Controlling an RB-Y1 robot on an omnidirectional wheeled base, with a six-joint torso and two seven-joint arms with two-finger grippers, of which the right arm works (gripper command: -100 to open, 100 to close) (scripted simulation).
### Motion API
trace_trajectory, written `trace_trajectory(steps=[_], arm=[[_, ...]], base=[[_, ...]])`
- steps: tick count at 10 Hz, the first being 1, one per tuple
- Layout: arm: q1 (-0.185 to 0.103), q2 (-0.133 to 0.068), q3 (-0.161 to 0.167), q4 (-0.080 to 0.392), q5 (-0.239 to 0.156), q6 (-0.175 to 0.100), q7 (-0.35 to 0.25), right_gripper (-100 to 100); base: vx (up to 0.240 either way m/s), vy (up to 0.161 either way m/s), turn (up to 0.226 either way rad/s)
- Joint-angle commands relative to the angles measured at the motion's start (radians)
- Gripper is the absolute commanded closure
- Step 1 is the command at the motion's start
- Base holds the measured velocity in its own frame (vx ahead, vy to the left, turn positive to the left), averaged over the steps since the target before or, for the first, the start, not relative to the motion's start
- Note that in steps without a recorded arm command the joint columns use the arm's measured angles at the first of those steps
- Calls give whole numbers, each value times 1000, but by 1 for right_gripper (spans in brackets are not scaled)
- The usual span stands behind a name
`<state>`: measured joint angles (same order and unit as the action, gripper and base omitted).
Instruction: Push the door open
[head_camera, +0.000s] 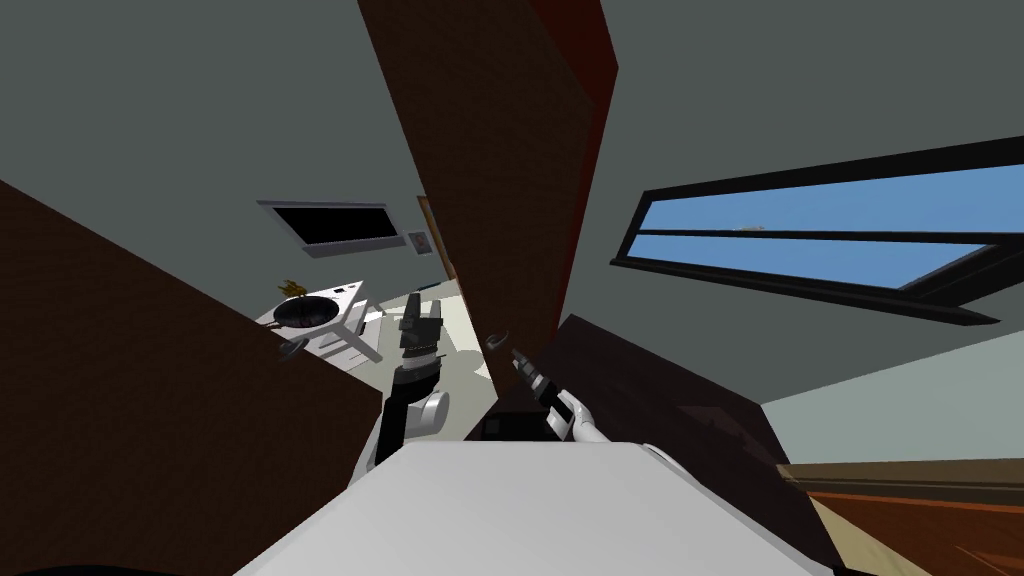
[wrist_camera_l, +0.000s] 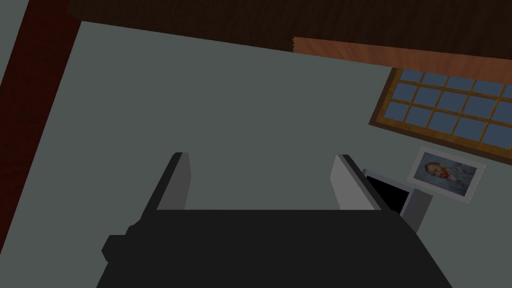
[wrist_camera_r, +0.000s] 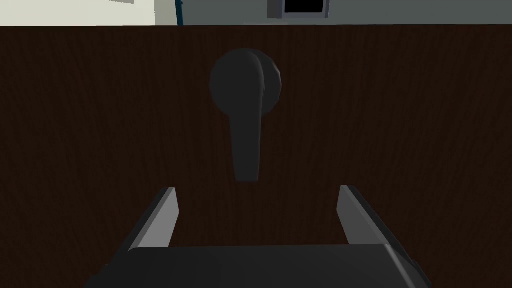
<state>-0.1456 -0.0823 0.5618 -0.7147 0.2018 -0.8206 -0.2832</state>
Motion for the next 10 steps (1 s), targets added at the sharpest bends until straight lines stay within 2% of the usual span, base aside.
trace_trajectory(steps=[1,6,7,8,10], arm=[[-2,5,-4,9,-2,-2,5,-100],[-2,29,-17,24,-7,0,20,-100],[-3,26,-16,24,-7,-1,18,-100],[-3,26,-16,24,-7,-1,18,100],[-3,26,-16,24,-7,-1,18,100]], base=[[130,148,25],[149,116,34],[59,47,1],[-8,-6,-4],[-12,-18,12]])
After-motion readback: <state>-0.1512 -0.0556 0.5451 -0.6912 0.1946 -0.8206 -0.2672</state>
